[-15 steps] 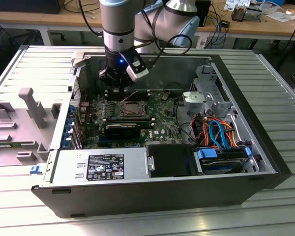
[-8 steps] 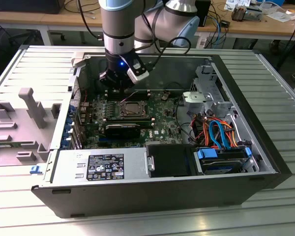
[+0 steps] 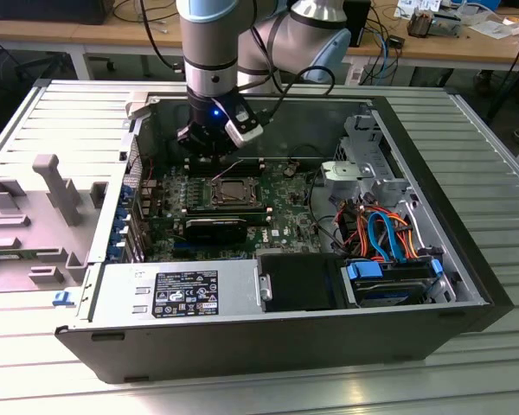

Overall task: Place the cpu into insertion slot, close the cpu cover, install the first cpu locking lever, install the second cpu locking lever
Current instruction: 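Install the first cpu locking lever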

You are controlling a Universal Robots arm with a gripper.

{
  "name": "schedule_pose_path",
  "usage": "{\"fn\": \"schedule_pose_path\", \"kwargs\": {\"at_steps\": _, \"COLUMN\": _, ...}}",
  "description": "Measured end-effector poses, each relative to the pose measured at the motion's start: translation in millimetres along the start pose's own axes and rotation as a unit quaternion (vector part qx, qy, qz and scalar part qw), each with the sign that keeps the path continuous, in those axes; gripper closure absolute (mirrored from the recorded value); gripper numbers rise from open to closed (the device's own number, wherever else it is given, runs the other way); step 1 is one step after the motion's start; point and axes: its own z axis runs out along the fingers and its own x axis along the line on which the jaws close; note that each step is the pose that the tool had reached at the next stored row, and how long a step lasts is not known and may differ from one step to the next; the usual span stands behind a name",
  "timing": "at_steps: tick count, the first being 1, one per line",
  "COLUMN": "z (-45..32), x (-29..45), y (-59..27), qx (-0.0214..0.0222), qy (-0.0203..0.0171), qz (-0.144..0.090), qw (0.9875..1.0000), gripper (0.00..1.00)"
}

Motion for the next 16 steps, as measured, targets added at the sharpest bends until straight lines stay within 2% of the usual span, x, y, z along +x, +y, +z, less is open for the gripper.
{"fn": "schedule_pose_path", "kwargs": {"at_steps": 9, "z": 6.5, "x": -5.5, "y": -1.0, "qx": 0.0, "qy": 0.0001, "qz": 0.0, "qw": 1.0, "gripper": 0.89}}
{"fn": "schedule_pose_path", "kwargs": {"at_steps": 16, "z": 13.5, "x": -16.5, "y": -2.1, "qx": 0.0001, "qy": 0.0001, "qz": 0.0, "qw": 1.0, "gripper": 0.89}}
